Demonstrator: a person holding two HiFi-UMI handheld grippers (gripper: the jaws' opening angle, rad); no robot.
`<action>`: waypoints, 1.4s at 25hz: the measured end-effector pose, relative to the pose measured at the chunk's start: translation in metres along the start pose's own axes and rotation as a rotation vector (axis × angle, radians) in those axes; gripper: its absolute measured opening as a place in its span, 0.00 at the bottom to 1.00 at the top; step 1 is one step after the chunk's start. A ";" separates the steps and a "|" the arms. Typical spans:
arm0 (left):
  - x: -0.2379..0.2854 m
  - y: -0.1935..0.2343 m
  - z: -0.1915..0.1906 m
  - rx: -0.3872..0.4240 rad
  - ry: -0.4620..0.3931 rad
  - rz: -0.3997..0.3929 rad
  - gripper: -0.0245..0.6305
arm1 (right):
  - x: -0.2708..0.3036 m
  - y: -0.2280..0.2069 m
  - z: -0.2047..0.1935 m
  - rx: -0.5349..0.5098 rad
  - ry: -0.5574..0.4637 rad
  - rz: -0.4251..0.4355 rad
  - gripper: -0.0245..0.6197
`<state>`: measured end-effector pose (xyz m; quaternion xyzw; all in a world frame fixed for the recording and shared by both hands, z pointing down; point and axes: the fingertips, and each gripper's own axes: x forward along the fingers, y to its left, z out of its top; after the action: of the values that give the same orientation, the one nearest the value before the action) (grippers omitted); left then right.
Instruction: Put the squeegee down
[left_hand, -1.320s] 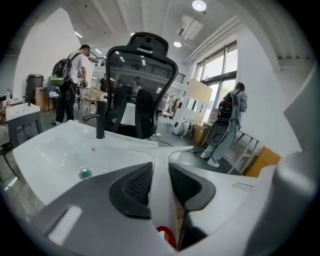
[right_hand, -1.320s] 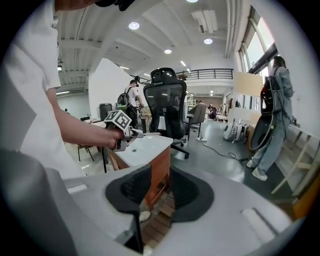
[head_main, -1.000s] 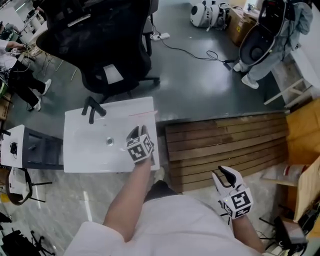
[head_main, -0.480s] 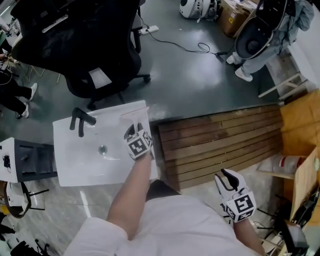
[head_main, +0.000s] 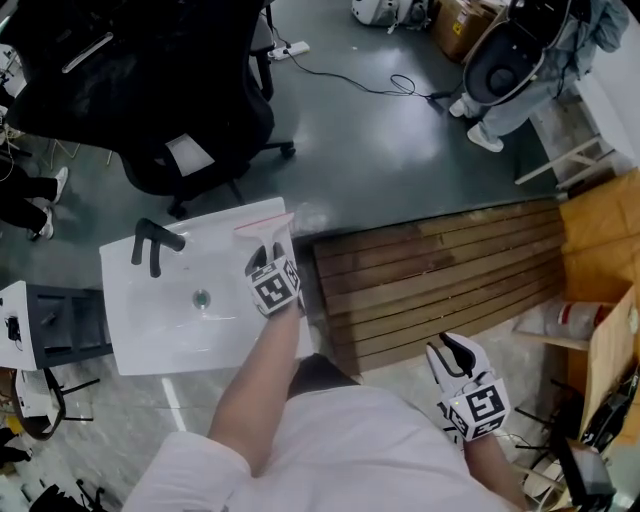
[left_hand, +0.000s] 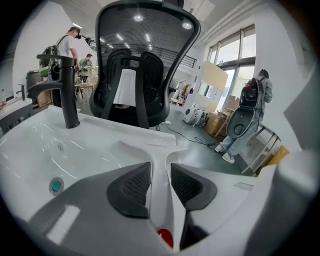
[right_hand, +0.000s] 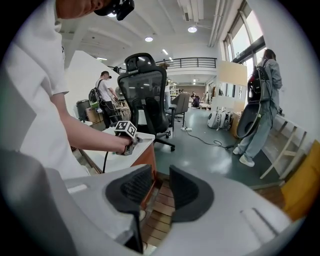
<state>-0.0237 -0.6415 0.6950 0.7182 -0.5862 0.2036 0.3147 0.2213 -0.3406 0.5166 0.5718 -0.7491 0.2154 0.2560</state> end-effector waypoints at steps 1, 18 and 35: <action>-0.001 0.000 0.001 0.003 -0.003 0.001 0.25 | 0.000 0.000 0.000 0.000 -0.002 0.002 0.21; -0.084 -0.012 0.001 0.013 -0.111 -0.001 0.31 | -0.029 0.008 -0.016 -0.058 -0.080 0.098 0.21; -0.289 -0.061 -0.078 0.033 -0.187 -0.113 0.17 | -0.116 0.048 -0.082 -0.096 -0.182 0.295 0.16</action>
<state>-0.0253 -0.3739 0.5468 0.7711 -0.5682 0.1272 0.2576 0.2111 -0.1917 0.5059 0.4601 -0.8542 0.1621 0.1800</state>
